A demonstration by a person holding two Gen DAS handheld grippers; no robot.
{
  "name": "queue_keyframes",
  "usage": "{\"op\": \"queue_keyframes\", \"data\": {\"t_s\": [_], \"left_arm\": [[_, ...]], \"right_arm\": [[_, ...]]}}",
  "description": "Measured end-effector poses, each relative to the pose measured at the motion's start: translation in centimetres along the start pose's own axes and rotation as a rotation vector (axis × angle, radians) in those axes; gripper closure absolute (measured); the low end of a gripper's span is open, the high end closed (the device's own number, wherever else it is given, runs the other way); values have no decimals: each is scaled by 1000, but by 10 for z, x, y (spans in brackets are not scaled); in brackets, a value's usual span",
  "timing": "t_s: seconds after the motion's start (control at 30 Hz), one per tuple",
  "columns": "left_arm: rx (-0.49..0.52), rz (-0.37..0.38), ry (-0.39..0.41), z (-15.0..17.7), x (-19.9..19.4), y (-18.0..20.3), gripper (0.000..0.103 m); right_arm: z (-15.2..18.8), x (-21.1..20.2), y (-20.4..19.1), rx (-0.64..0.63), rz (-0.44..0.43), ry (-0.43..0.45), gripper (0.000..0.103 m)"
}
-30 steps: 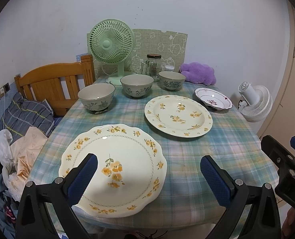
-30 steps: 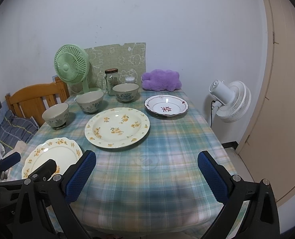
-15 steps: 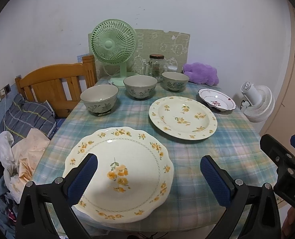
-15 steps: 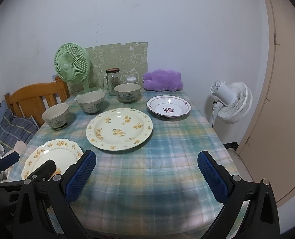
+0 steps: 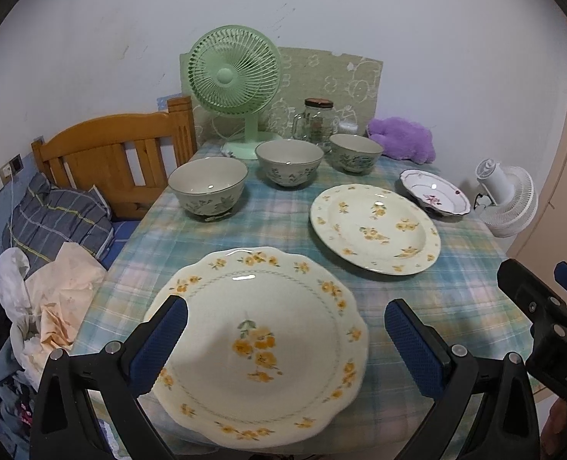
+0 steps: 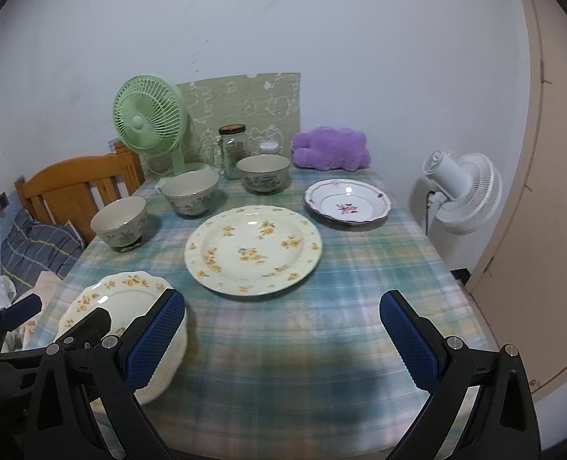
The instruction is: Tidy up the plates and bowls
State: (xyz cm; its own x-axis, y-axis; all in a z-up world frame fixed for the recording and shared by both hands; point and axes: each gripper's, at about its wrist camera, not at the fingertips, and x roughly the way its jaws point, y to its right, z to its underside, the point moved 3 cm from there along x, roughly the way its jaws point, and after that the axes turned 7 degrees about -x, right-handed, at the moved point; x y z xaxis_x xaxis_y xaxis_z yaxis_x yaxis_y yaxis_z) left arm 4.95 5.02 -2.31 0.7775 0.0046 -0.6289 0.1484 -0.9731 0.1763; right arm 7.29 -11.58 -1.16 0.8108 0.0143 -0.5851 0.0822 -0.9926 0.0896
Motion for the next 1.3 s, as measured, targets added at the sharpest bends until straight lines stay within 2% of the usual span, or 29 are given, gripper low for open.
{"op": "queue_keyframes", "data": {"t_s": [0.4,0.7,0.93,1.17,1.3], "left_arm": [[29,-94,-89,-12,37,-50,4],[65,-166,-223,0,77,-79,8],[73,-172,-265,9,96,-89,10],[59,-146,-336,16,115,-96,16],[49,-128,-360,18,118,-98,17]], "right_arm": [[-10,46,-59,-27,-87,-81,1],[9,95,-94,-42,-115,-199,8],[23,119,-109,-40,-144,-267,16],[29,137,-126,-50,-199,-334,33],[30,144,-131,-44,-179,-359,33]]}}
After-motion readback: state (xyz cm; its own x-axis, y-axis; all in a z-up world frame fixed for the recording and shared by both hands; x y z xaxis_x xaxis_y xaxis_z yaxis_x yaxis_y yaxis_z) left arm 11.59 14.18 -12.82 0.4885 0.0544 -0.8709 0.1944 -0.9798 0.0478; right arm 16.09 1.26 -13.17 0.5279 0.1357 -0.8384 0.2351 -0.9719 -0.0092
